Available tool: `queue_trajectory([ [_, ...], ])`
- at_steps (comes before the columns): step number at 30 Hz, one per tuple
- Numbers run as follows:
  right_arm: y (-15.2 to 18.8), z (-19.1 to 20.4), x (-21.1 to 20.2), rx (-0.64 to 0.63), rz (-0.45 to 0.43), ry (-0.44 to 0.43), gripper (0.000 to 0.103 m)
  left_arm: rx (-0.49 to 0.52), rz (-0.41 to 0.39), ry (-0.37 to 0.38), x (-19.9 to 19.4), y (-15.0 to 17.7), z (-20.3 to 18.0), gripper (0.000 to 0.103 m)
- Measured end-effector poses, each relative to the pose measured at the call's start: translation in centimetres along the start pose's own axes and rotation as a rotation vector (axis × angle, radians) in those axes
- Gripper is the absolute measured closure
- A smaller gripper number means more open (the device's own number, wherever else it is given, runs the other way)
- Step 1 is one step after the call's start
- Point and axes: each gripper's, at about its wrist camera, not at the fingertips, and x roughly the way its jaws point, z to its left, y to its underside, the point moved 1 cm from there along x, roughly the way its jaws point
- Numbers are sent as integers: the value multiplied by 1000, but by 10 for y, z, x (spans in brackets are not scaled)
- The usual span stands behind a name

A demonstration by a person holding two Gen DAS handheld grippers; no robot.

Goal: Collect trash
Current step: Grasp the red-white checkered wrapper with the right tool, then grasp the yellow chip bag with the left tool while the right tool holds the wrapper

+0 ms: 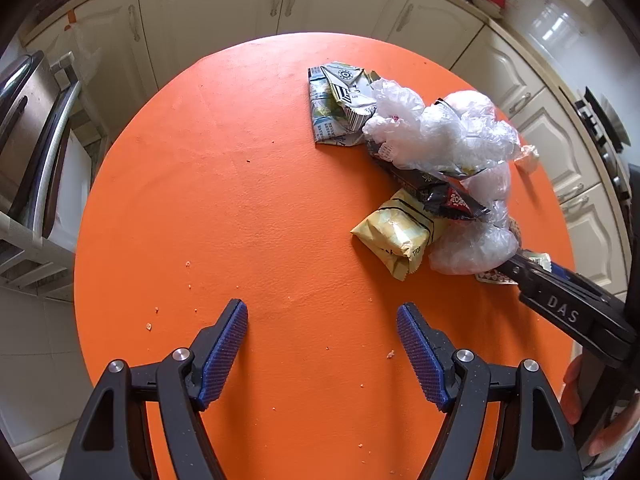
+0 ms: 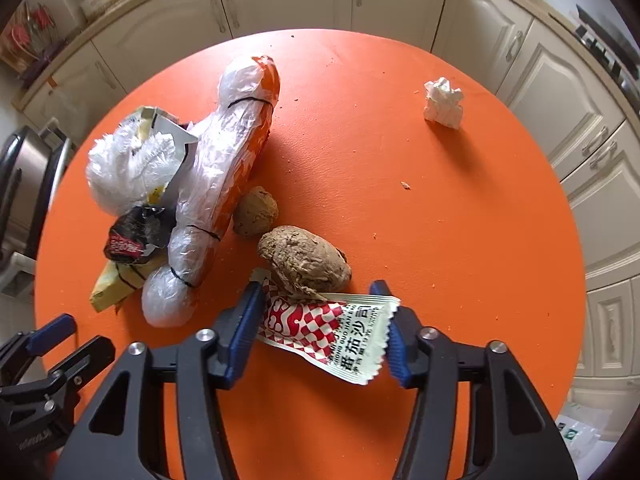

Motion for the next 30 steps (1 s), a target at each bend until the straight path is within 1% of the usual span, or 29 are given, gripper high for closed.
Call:
queue_trajectory([
  [1, 2, -3, -2, 6, -2, -23, 64, 0, 1, 6, -1, 0, 0, 30],
  [3, 7, -6, -5, 21, 0, -67, 71, -1, -6, 8, -4, -1, -1, 30],
  [5, 13, -4, -9, 15, -6, -81, 76, -2, -17, 4, -8, -2, -3, 30],
  [7, 19, -8, -14, 26, -14, -97, 84, 0, -22, 8, -10, -4, -6, 30],
  [10, 26, -13, -22, 28, -30, -121, 93, -5, -34, 1, -12, -8, -9, 30],
  [13, 32, -16, -31, 42, -57, -101, 94, -9, -41, 6, -10, -17, -14, 30],
  [16, 35, -26, -38, 66, -73, -119, 95, -2, -49, -8, -3, -27, -21, 30],
  [18, 36, -32, -42, 77, -82, -114, 95, -1, -45, -8, 4, -34, -24, 30],
  [21, 37, -43, -42, 103, -74, -122, 95, -1, -29, 2, 16, -40, -29, 30],
  [24, 35, -53, -37, 119, -60, -111, 95, 28, -12, 3, 29, -43, -36, 32],
  [25, 34, -55, -34, 126, -54, -112, 95, 44, -17, -7, 32, -44, -39, 32],
  [27, 32, -57, -29, 139, -45, -120, 95, 75, -32, -2, 36, -45, -46, 36],
  [28, 31, -59, -29, 142, -45, -124, 95, 82, -39, 2, 37, -46, -48, 43],
  [29, 30, -59, -29, 143, -46, -128, 95, 88, -36, 21, 37, -46, -49, 55],
  [30, 30, -59, -29, 142, -48, -129, 95, 87, -32, 27, 37, -46, -50, 58],
])
